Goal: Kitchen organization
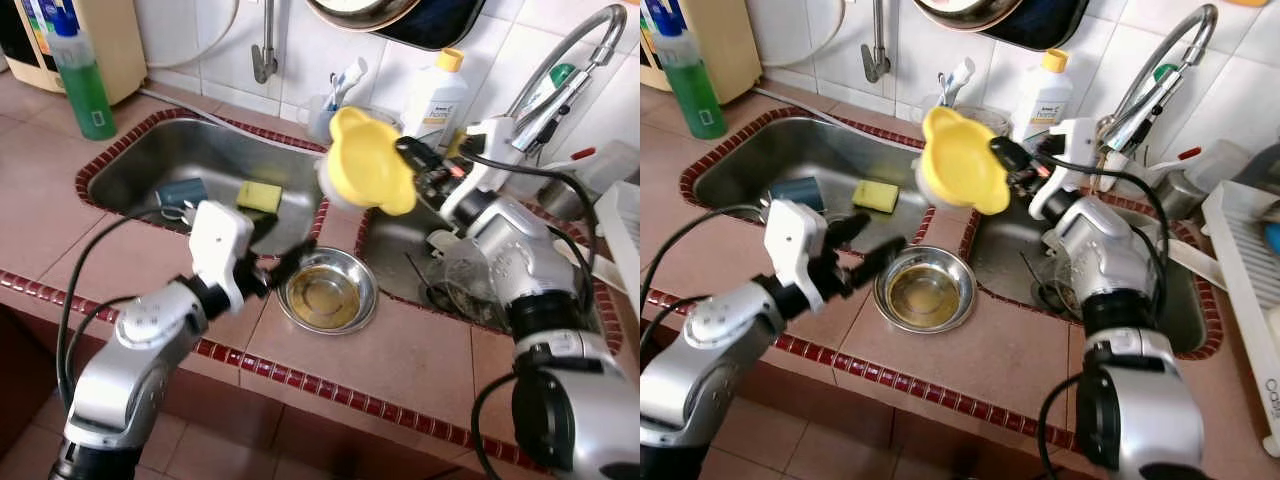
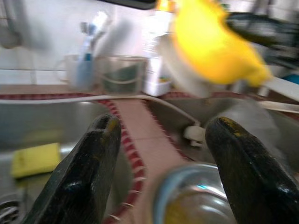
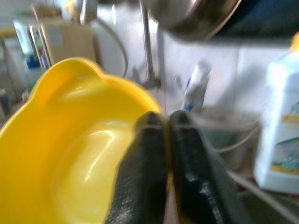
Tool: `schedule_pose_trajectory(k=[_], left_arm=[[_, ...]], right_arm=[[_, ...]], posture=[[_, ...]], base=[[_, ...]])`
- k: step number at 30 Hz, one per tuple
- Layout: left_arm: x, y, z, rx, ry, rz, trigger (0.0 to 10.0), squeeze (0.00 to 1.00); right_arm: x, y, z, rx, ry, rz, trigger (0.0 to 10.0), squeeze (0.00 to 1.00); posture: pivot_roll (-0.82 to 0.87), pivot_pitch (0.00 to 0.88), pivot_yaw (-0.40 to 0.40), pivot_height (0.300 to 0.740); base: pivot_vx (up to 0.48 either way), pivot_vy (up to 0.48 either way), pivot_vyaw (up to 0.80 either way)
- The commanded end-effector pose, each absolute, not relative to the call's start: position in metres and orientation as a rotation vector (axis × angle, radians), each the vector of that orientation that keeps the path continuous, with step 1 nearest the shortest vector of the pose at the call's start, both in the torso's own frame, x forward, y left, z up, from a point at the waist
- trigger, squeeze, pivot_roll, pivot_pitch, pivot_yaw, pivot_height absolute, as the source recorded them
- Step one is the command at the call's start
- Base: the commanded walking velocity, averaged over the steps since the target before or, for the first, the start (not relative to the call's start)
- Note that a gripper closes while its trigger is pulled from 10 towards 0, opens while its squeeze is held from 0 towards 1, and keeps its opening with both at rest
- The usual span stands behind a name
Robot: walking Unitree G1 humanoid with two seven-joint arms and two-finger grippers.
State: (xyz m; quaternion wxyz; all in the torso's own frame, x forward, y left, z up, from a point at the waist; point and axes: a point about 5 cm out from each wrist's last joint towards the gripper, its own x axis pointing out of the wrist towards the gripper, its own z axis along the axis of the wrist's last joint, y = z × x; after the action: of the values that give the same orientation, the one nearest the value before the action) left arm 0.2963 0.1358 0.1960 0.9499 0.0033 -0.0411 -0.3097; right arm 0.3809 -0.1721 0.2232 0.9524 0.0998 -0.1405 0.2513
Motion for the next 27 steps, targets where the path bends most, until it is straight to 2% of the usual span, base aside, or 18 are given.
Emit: schedule_pose_trajectory(k=[1,6,11,12,15,22,27], left_arm=[[0.302,0.135,0.197,-0.001,-0.101,-0.619,10.0,0.00],[0.316,0.136,0.199,-0.055,-0.123,-0.588,10.0,0.00],[0.321,0.134,0.196,-0.061,-0.121,-0.582,10.0,0.00],[0.326,0.135,0.193,-0.061,-0.121,-0.564,10.0,0.00],[0.331,0.137,0.190,-0.069,-0.133,-0.547,10.0,0.00],[0.340,0.140,0.181,-0.081,-0.117,-0.516,10.0,0.00],[0.342,0.140,0.178,-0.099,-0.103,-0.520,10.0,0.00]], right_arm=[[0.373,-0.179,0.237,0.155,-0.395,0.443,10.0,0.00],[0.346,-0.182,0.235,0.036,-0.524,0.274,10.0,0.00],[0.336,-0.183,0.230,-0.012,-0.543,0.193,10.0,0.00],[0.327,-0.185,0.218,-0.062,-0.537,0.116,10.0,0.00],[0.318,-0.186,0.204,-0.096,-0.519,0.060,10.0,0.00],[0.304,-0.191,0.181,-0.082,-0.458,-0.029,10.0,0.00],[0.300,-0.190,0.181,-0.094,-0.459,-0.053,10.0,0.00]], posture=[[-0.04,0.037,-0.055,0.740],[-0.07,0.019,-0.008,0.740],[-0.08,0.014,0.000,0.740],[-0.09,0.001,0.016,0.740],[-0.10,0.000,0.028,0.740],[-0.12,0.000,0.047,0.740],[-0.12,0.000,0.051,0.740]], base=[[0.000,0.000,0.00],[0.000,0.000,0.00],[0.000,0.000,0.00],[0.000,0.000,0.00],[0.000,0.000,0.00],[0.000,0.000,0.00],[0.000,0.000,0.00]])
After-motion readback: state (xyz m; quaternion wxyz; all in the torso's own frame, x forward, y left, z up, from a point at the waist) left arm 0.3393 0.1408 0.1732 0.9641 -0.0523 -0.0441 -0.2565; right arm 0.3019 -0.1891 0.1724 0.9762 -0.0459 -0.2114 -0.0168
